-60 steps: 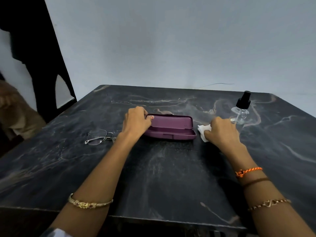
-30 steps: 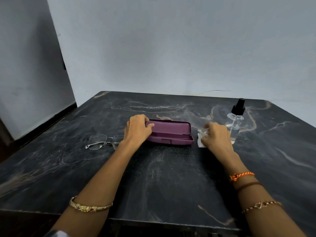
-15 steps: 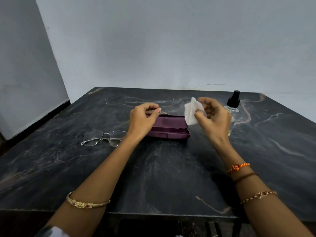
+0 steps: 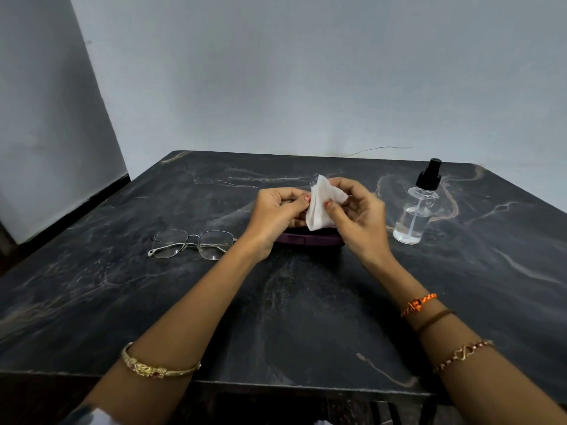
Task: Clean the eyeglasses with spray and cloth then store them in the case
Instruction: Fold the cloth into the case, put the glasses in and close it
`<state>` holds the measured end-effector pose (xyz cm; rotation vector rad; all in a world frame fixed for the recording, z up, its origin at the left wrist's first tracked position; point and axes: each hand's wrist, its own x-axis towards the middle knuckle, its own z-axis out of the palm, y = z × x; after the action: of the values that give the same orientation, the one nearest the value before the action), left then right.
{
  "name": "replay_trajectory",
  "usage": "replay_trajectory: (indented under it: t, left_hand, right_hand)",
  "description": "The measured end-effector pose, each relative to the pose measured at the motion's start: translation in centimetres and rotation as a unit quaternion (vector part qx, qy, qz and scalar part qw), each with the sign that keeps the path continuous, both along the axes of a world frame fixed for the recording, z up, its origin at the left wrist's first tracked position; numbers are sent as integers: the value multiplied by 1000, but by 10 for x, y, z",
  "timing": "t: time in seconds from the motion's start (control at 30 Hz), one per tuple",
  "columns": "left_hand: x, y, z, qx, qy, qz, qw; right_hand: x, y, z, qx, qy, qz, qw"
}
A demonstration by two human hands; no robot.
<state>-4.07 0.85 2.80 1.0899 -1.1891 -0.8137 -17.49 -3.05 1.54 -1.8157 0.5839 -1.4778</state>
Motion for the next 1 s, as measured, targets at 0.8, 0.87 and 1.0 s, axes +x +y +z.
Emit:
replay_trajectory:
  t: [0.8,0.87,1.0]
  left_hand:
    - [36,0,12,57,56,145,986]
    - [42,-2,10,94,-25,158,983]
    - [52,-5,5,150,-211,183,948]
  right_hand:
    - [-16,-7,1,-76,188,-168,965]
    - [-19,-11,-1,-90,252,-196,943]
    - [-23,-13,1,-110,342,-238,902]
